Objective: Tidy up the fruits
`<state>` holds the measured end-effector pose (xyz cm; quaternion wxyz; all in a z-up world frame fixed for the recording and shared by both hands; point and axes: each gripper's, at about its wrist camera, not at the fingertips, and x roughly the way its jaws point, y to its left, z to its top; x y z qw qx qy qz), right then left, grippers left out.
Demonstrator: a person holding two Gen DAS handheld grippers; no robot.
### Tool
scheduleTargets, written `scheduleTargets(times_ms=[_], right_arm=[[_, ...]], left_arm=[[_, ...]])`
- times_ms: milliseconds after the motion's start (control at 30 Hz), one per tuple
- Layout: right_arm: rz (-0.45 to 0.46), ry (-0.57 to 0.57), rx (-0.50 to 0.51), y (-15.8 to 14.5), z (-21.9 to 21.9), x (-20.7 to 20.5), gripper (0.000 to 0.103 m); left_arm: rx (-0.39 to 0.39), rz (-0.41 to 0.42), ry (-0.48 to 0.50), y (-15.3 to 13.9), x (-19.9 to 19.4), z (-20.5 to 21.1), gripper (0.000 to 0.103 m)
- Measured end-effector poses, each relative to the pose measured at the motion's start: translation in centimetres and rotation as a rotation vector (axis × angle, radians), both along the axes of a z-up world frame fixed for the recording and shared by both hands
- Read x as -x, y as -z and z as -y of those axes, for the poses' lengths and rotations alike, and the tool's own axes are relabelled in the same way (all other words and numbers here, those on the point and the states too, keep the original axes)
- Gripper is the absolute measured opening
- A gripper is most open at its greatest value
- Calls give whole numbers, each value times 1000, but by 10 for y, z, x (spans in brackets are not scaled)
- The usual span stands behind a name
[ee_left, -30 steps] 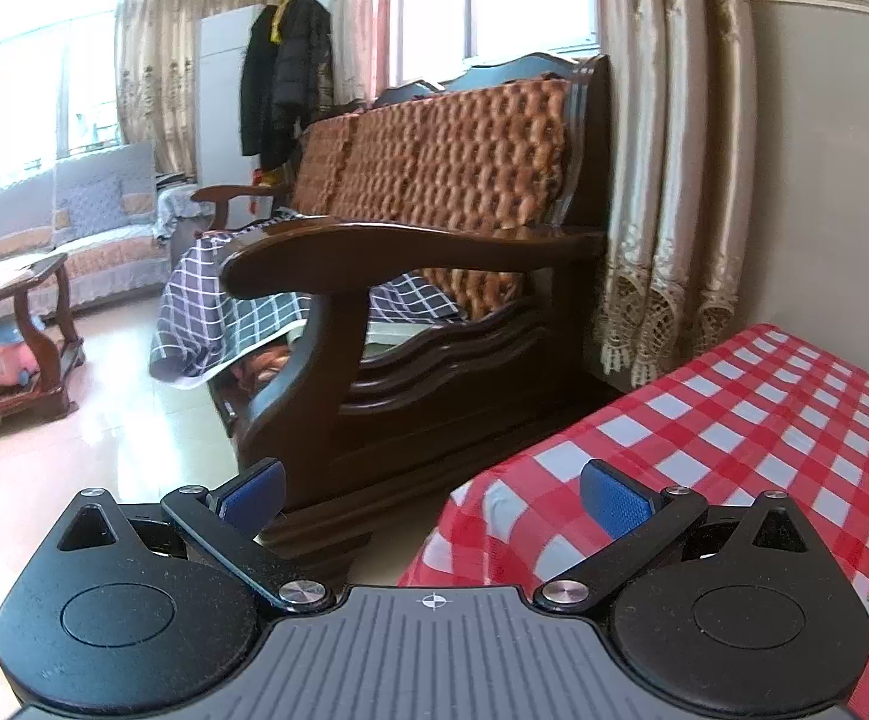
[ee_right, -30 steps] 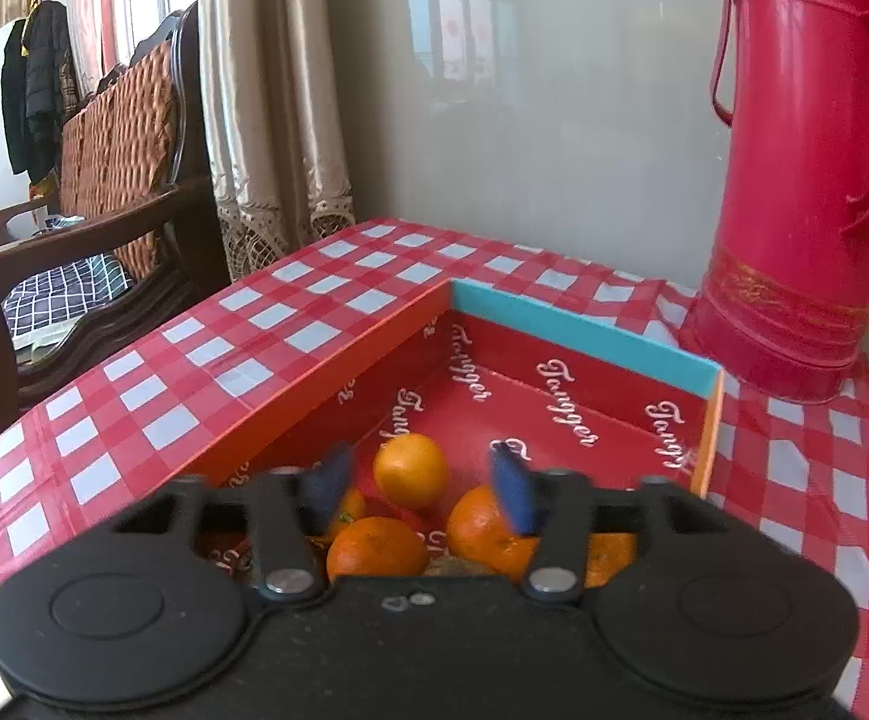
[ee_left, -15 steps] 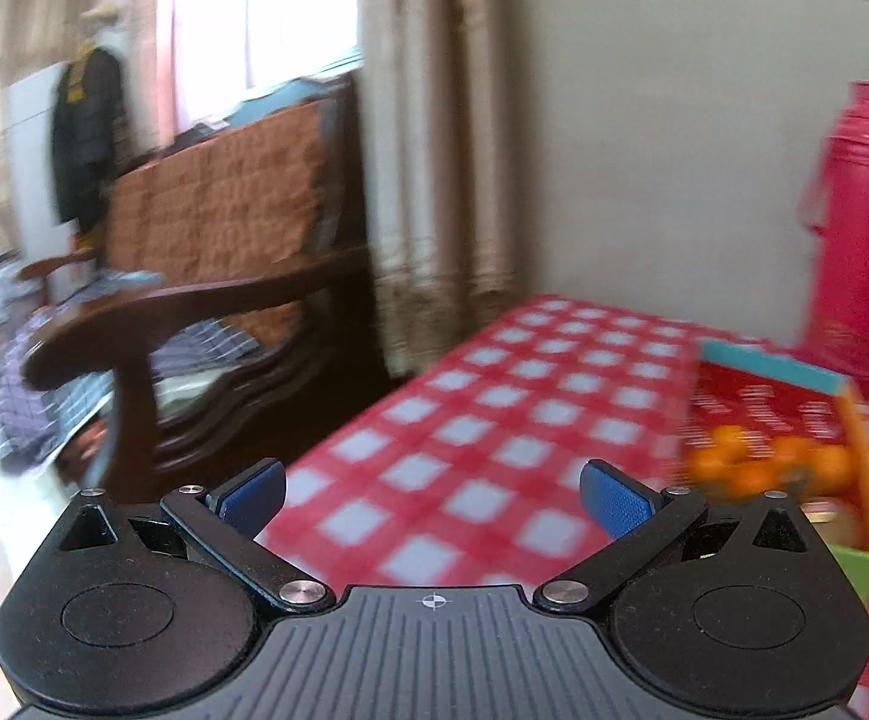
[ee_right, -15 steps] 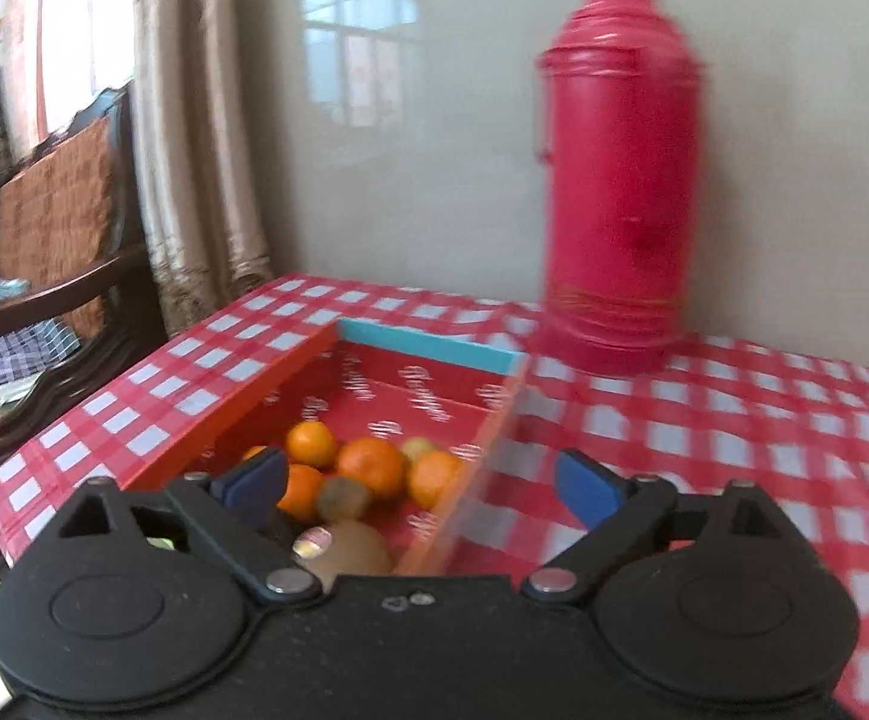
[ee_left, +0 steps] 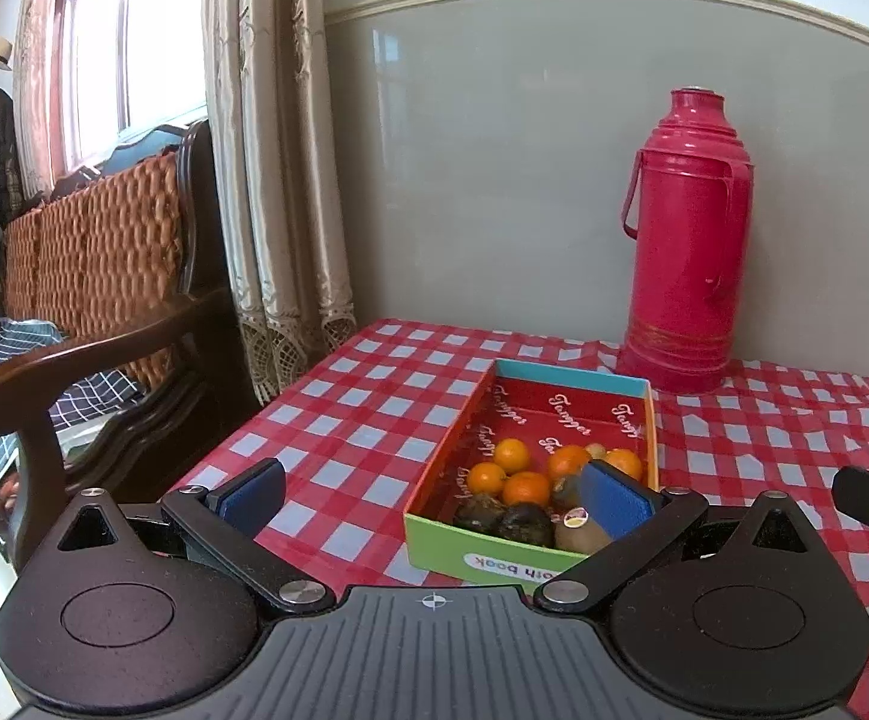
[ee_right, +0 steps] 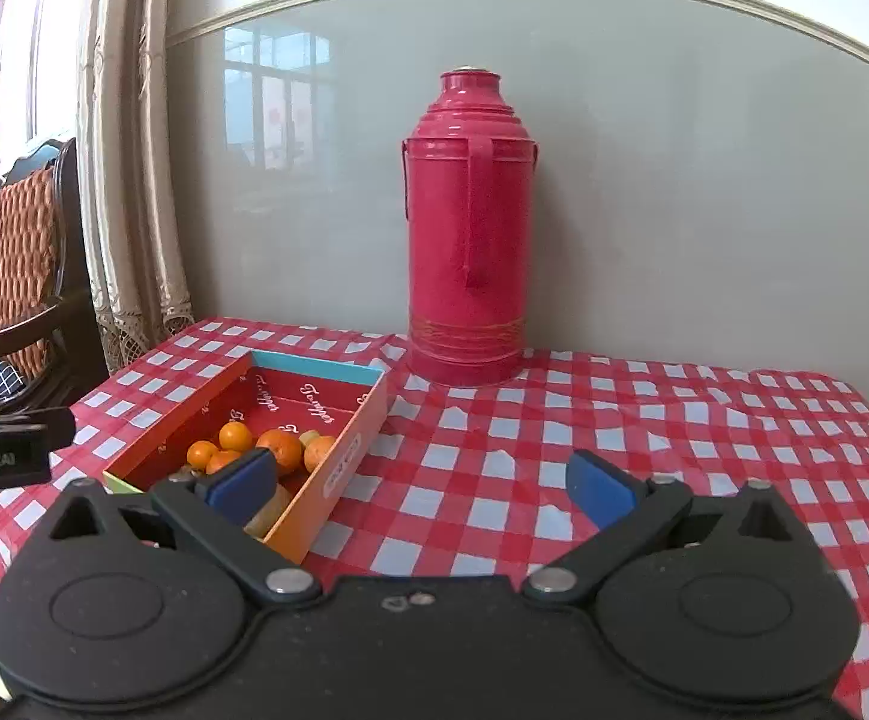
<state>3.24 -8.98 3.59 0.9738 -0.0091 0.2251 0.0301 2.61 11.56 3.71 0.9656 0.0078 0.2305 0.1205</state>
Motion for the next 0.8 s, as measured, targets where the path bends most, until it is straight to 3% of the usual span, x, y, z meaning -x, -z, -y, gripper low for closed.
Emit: scheduleTargets(times_ms=[800], right_arm=[[24, -2, -12, -8, -3, 20, 97]], left_arm=[[29, 32, -7, -12, 18, -4, 103]])
